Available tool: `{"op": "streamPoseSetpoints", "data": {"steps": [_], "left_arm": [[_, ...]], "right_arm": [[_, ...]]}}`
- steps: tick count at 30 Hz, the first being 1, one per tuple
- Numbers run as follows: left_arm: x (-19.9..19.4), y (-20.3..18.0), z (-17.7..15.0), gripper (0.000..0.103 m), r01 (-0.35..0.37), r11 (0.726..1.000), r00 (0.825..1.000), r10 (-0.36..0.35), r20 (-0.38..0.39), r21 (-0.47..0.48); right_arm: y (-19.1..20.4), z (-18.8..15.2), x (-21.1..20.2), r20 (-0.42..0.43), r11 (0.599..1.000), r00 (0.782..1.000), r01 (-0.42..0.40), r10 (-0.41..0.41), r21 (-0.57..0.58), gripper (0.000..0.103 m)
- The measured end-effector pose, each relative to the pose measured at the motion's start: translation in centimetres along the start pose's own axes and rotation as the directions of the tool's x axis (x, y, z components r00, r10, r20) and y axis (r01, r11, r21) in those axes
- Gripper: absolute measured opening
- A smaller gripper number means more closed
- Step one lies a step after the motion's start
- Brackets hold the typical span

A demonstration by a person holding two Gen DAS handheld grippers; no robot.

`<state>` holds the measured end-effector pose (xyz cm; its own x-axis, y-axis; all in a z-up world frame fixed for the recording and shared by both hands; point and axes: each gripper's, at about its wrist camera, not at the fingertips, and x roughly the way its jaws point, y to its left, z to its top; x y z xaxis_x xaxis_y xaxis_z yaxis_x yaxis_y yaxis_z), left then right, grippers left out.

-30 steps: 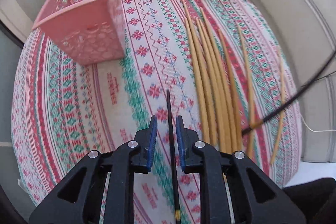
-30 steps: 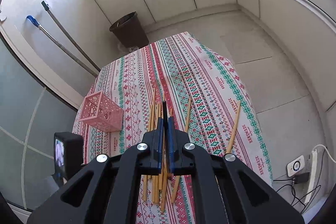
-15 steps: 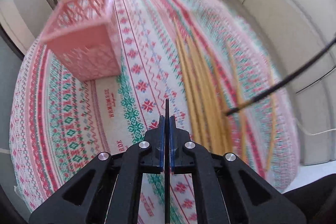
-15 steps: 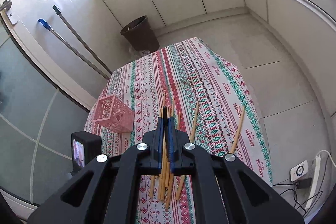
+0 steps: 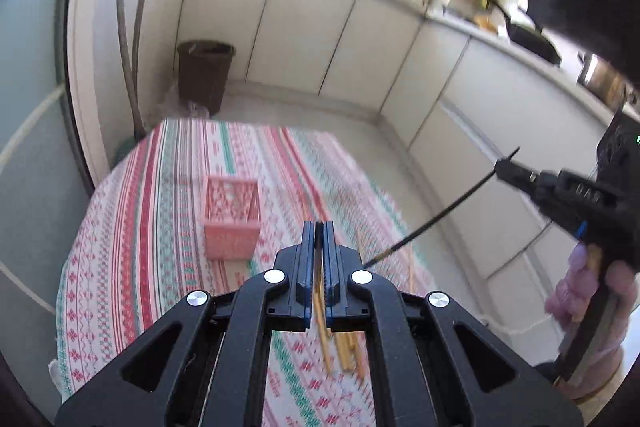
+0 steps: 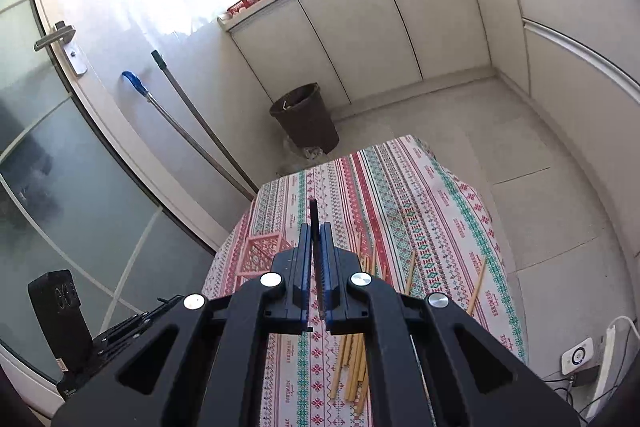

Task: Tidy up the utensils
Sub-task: 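Carry both black chopsticks over the pink holder and open both tools to drop them in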

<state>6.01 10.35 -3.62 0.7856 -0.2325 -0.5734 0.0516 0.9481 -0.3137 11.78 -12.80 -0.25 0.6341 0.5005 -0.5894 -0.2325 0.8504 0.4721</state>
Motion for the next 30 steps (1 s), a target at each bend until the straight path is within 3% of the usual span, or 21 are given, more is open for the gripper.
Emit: {"op": "streamPoseSetpoints", "data": {"steps": [6, 14, 18, 21, 25, 30], "left_arm": [[-1.6, 0.9, 5.4, 0.003, -0.015, 0.999, 0.994, 0.019, 0.106, -0.043], [-2.1, 4.2, 9.9, 0.003, -0.072, 0.99, 0.98, 0.092, 0.174, -0.121], [1.0, 6.8, 9.9, 0.004, -0.103, 0.978, 0.984, 0.128, 0.126, -0.182], [2.6, 9.4, 8.9, 0.015, -0.122, 0.958, 0.986, 0.147, 0.077, -0.26], [0.9, 11.4, 8.8, 0.022, -0.089, 0.929, 0.987, 0.131, 0.096, -0.36], [-0.6, 11.3, 8.9, 0.032, -0.098, 0.929, 0.981, 0.151, 0.122, -0.358]], "right_arm": [[2.7, 3.5, 0.6, 0.037, 0.998, 0.998, -0.056, 0.056, -0.01, 0.005], [6.3, 5.9, 4.2, 0.022, 0.991, 0.991, -0.13, 0.131, -0.034, 0.005], [6.8, 5.6, 6.9, -0.014, 0.991, 0.991, -0.133, 0.133, -0.033, 0.005], [6.7, 5.3, 8.9, -0.043, 0.991, 0.99, -0.134, 0.134, -0.018, 0.005], [6.6, 5.1, 10.7, -0.065, 0.992, 0.99, -0.125, 0.124, -0.007, 0.005], [6.9, 4.7, 12.6, -0.092, 0.994, 0.99, -0.108, 0.107, 0.001, 0.005]]}}
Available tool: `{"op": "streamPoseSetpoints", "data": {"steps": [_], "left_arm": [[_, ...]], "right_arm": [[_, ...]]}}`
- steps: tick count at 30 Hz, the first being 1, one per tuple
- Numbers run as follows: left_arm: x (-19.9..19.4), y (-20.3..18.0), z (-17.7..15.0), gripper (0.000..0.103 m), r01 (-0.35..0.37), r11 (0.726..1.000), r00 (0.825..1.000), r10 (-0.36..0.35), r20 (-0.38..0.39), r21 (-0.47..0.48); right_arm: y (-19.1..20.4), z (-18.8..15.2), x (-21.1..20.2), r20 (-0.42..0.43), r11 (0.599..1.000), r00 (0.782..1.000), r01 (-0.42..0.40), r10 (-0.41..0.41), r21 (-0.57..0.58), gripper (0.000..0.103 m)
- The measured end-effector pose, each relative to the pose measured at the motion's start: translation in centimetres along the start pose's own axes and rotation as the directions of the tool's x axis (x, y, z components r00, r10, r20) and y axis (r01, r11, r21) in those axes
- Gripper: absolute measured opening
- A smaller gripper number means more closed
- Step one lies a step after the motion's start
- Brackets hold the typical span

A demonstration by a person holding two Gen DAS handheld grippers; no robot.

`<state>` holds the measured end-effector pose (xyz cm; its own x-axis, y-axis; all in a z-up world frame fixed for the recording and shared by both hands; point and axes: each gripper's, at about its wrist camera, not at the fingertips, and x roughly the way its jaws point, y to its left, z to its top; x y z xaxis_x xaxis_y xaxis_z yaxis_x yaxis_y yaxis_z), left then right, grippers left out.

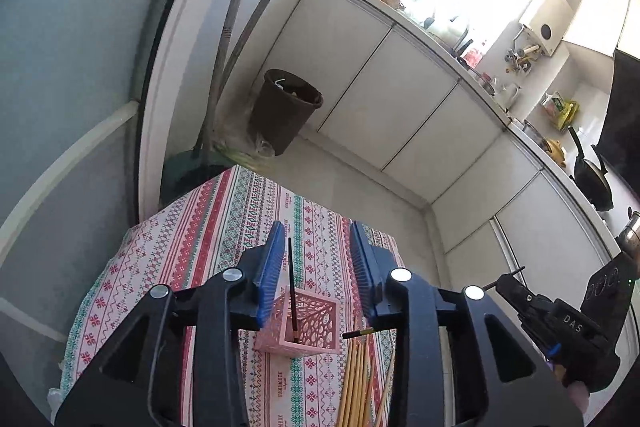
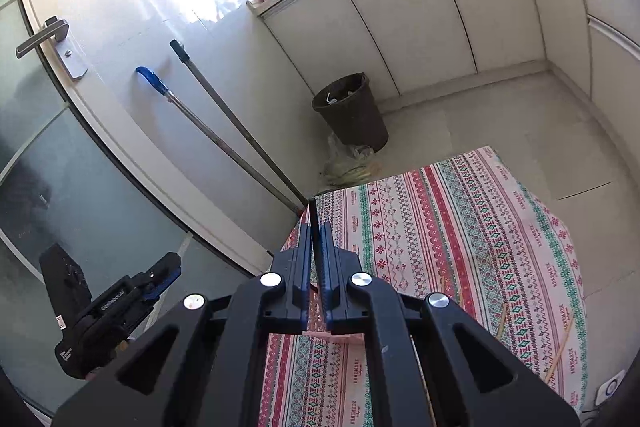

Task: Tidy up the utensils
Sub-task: 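Carry both black chopsticks over the pink holder and open both tools to drop them in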

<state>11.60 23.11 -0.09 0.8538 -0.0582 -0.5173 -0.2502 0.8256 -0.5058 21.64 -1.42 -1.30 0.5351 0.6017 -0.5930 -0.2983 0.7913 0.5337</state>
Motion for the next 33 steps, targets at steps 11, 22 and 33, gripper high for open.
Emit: {"op": "streamPoseSetpoints", "data": {"steps": [11, 22, 33], "left_arm": [[1.4, -2.5, -1.5, 0.032, -0.005, 0.994, 0.998, 0.011, -0.055, 0.108], [1.8, -5.0, -4.3, 0.047, -0.07, 0.971, 0.994, 0.087, -0.066, 0.23], [2.4, -7.1, -8.6, 0.068, -0.141, 0.931, 0.983, 0.172, -0.062, 0.337]], "right_arm": [[-2.1, -1.0, 5.8, -0.084, 0.996, 0.995, 0.068, -0.062, 0.065, 0.017], [-0.9, -3.9, 2.6, -0.05, 0.982, 0.984, 0.169, -0.174, -0.09, 0.032], [-1.8, -7.3, -0.1, 0.003, 0.941, 0.954, 0.295, -0.298, -0.164, 0.054]]}}
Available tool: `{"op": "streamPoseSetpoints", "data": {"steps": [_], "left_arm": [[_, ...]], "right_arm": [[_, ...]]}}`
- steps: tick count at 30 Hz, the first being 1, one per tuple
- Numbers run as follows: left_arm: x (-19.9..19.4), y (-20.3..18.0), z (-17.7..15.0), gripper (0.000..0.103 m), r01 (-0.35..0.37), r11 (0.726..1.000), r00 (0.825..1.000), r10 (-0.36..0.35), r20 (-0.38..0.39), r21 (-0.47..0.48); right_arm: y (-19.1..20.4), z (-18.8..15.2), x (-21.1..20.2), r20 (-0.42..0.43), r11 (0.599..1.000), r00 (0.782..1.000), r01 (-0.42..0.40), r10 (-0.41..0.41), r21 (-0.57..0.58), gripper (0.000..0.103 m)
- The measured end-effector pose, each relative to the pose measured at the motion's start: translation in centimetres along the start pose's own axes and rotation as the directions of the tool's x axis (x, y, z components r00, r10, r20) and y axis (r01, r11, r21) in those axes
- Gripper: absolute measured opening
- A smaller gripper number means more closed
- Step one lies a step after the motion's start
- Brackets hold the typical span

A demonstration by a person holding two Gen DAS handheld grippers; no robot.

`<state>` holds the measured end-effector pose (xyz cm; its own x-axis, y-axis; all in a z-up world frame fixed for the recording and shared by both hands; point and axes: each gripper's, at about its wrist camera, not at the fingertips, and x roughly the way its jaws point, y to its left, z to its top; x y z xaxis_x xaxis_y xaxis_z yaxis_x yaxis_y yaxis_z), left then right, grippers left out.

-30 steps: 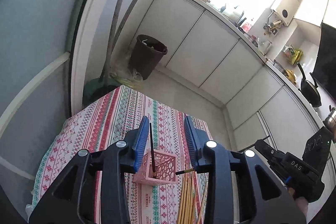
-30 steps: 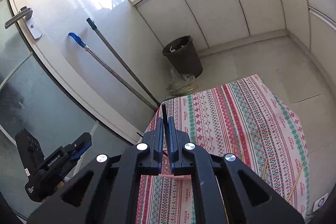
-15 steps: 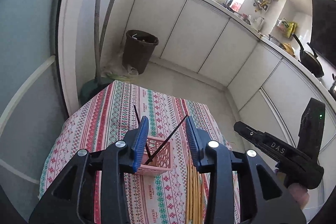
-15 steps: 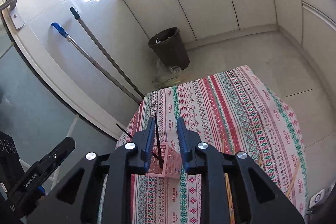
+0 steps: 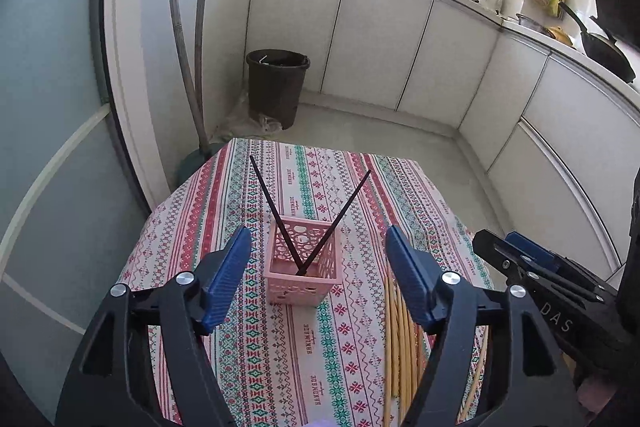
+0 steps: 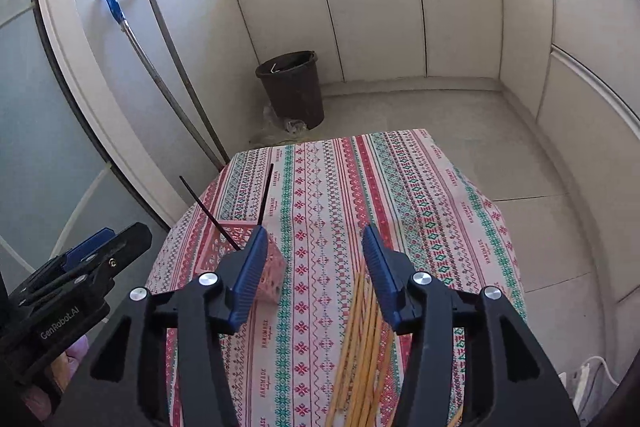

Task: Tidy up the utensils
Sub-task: 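Carry both black chopsticks over the pink holder and open both tools to drop them in, then close the left tool on a wooden chopstick while the right tool grasps another wooden chopstick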

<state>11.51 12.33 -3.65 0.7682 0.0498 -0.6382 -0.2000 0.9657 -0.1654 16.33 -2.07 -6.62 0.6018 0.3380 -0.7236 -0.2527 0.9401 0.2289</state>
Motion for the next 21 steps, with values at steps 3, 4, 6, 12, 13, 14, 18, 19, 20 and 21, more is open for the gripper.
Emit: {"op": "streamPoseSetpoints", "data": {"steps": [3, 4, 6, 12, 13, 14, 18, 19, 20, 21], "left_arm": [[0.3, -0.9, -0.8, 0.071, 0.001, 1.0, 1.0, -0.001, -0.018, 0.025], [0.6, -1.3, -1.1, 0.077, 0.0, 0.999, 1.0, 0.0, -0.028, 0.032], [0.9, -1.9, -1.9, 0.084, -0.001, 0.999, 0.999, 0.002, -0.037, 0.043], [2.2, -4.4, -3.7, 0.096, 0.013, 0.995, 0.997, -0.006, -0.072, 0.1], [2.5, -5.0, -3.9, 0.096, 0.025, 0.994, 0.996, -0.015, -0.086, 0.109], [2.8, -5.5, -4.1, 0.096, 0.034, 0.992, 0.995, -0.022, -0.102, 0.12], [5.5, -8.5, -5.3, 0.096, 0.1, 0.979, 0.973, -0.058, -0.225, 0.178], [6.6, -9.4, -5.7, 0.096, 0.126, 0.974, 0.959, -0.071, -0.273, 0.189], [7.4, -10.0, -6.1, 0.096, 0.145, 0.97, 0.949, -0.08, -0.306, 0.194], [8.4, -10.8, -6.5, 0.096, 0.169, 0.966, 0.934, -0.093, -0.344, 0.198]], "right_arm": [[-1.6, -1.0, -0.7, 0.007, 0.998, 0.998, 0.056, -0.056, 0.01, 0.066], [-2.5, -1.5, -1.1, 0.011, 0.997, 0.997, 0.077, -0.077, 0.026, 0.076], [-4.1, -2.2, -1.3, 0.003, 0.992, 0.994, 0.112, -0.112, 0.061, 0.086], [-9.3, -4.0, -1.4, -0.08, 0.969, 0.976, 0.21, -0.2, 0.134, 0.092], [-10.2, -4.2, -1.6, -0.09, 0.963, 0.974, 0.222, -0.21, 0.153, 0.093], [-11.2, -4.5, -1.8, -0.1, 0.957, 0.972, 0.228, -0.213, 0.179, 0.094], [-16.5, -6.4, -2.1, -0.179, 0.895, 0.972, 0.209, -0.149, 0.394, 0.096], [-18.0, -7.1, -2.0, -0.205, 0.868, 0.972, 0.2, -0.116, 0.455, 0.096], [-19.6, -7.9, -1.6, -0.231, 0.83, 0.97, 0.186, -0.071, 0.526, 0.096], [-21.1, -8.7, -1.3, -0.247, 0.785, 0.969, 0.171, -0.024, 0.595, 0.096]]}}
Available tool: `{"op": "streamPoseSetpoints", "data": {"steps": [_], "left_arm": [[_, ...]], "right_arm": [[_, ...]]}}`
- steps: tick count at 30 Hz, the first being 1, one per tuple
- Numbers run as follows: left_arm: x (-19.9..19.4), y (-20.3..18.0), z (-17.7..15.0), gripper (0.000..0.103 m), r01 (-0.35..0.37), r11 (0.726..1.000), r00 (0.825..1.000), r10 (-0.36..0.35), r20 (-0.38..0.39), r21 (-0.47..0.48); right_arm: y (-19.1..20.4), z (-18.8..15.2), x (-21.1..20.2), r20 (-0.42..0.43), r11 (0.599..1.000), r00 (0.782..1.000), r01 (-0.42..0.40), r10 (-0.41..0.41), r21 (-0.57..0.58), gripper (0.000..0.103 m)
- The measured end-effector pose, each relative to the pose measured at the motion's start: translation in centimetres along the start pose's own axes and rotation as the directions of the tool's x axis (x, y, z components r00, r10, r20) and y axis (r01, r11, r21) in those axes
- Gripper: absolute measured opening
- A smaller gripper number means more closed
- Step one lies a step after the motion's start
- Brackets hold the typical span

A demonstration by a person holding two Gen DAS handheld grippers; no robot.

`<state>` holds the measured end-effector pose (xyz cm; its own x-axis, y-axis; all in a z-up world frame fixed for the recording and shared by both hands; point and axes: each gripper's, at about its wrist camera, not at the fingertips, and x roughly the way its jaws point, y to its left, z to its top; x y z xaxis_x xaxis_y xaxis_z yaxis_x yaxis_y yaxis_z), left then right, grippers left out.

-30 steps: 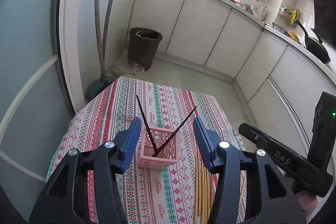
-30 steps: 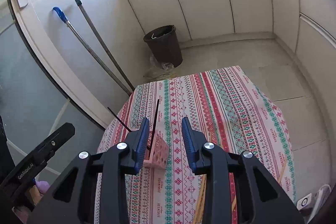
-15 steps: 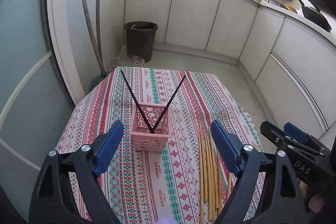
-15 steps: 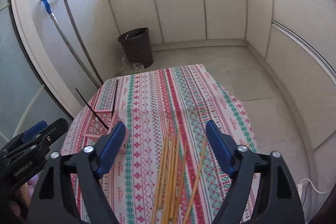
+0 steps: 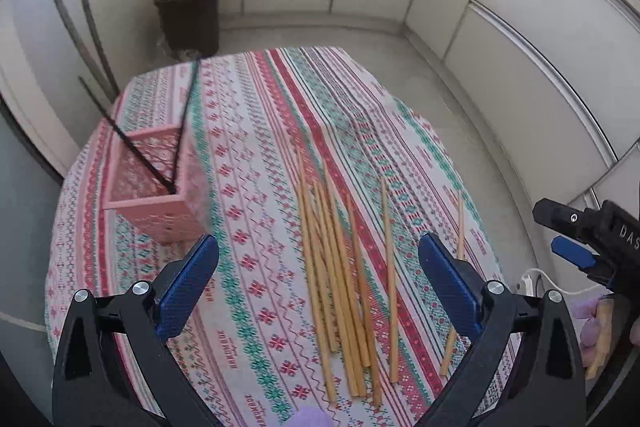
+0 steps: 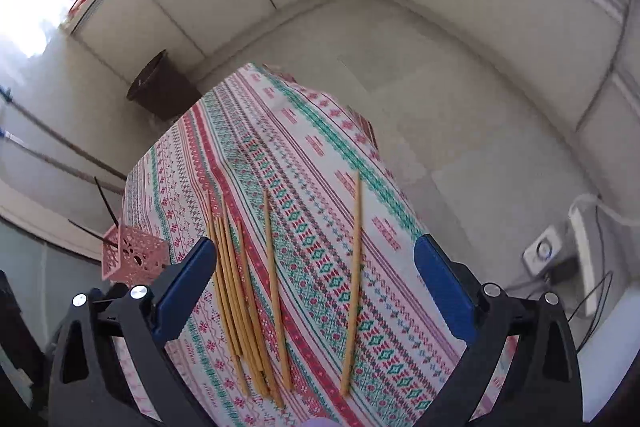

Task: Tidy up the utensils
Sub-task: 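Close the left tool on a wooden chopstick while the right tool grasps another wooden chopstick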

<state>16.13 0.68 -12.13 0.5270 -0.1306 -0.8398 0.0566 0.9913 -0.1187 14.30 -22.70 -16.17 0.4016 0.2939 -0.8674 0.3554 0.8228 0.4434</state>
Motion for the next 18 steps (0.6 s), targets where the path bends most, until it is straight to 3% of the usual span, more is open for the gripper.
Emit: {"op": "streamPoseSetpoints", "data": {"steps": [3, 6, 9, 11, 14, 18], "left_arm": [[3.3, -1.6, 0.5, 0.096, 0.093, 0.996, 0.99, -0.092, -0.102, 0.001], [6.6, -2.9, 1.4, 0.096, 0.213, 0.976, 0.957, -0.217, -0.194, -0.044], [9.2, -3.8, 2.4, 0.093, 0.297, 0.951, 0.923, -0.309, -0.231, -0.087], [10.8, -4.6, 2.9, 0.079, 0.34, 0.937, 0.903, -0.349, -0.251, -0.081], [13.0, -5.5, 3.1, 0.065, 0.276, 0.96, 0.922, -0.279, -0.267, -0.046], [15.2, -6.4, 3.3, 0.059, 0.219, 0.975, 0.935, -0.221, -0.278, -0.039]], "right_arm": [[-3.2, 0.2, 1.3, -0.068, 0.981, 0.995, -0.06, 0.074, 0.184, 0.096], [-5.0, 0.4, 1.7, -0.077, 0.959, 0.993, -0.063, 0.087, 0.277, 0.096], [-6.1, 0.8, 1.7, -0.07, 0.944, 0.993, -0.064, 0.091, 0.325, 0.096], [-6.4, 1.1, 1.9, -0.069, 0.937, 0.992, -0.073, 0.102, 0.342, 0.096], [-6.6, 1.3, 2.2, -0.072, 0.932, 0.992, -0.076, 0.108, 0.355, 0.096], [-6.7, 1.5, 2.7, -0.081, 0.923, 0.989, -0.087, 0.126, 0.375, 0.096]]}}
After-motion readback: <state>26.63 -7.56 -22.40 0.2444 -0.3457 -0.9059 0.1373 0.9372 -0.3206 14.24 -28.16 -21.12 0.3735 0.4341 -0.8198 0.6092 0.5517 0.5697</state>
